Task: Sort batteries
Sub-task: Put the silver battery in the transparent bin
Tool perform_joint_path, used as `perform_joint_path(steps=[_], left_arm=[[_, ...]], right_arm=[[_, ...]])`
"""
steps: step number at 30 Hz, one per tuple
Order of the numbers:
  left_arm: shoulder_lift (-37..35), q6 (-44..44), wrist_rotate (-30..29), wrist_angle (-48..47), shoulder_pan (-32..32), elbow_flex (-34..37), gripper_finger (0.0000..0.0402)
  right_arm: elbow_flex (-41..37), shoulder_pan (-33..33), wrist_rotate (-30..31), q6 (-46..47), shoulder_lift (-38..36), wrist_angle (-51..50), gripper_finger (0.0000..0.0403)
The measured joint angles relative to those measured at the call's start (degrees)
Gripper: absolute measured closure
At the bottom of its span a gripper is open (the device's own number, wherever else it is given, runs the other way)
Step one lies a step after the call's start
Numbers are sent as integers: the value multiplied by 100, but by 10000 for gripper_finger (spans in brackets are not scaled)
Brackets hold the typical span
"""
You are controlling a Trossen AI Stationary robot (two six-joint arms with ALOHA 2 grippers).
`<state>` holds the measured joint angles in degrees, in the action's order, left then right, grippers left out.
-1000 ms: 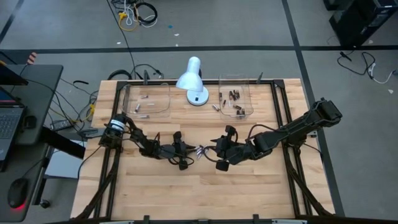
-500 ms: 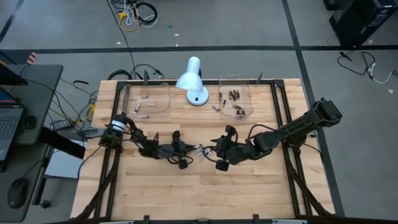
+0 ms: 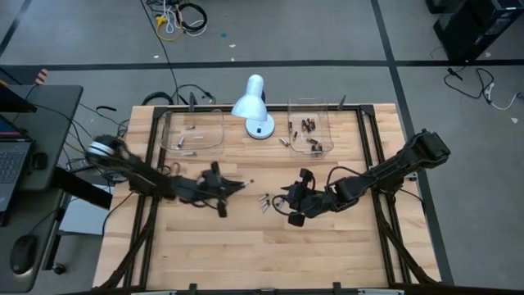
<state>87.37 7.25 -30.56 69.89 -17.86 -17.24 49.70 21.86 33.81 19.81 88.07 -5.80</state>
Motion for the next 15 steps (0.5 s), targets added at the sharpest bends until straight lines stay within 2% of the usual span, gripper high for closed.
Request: perform_joint_path(steps=[4, 7, 9, 12, 15], left_arm=[[-1403, 55, -496, -759, -107, 199, 390], [-2468, 87, -1100, -2216, -139, 61, 391], [-3172, 180, -1594, -3813, -140, -196, 391], [-4087, 889, -2295, -6775, -9, -859, 391], [-4732, 2019, -2407, -9687, 321, -1572, 391]], right_arm=[[-322, 17, -40, 298, 0, 347, 290], [-397, 17, -42, 435, 0, 369, 295], [-410, 17, -40, 446, 0, 357, 298], [-410, 12, -39, 395, 0, 391, 302], [-410, -19, -40, 298, 0, 415, 305]])
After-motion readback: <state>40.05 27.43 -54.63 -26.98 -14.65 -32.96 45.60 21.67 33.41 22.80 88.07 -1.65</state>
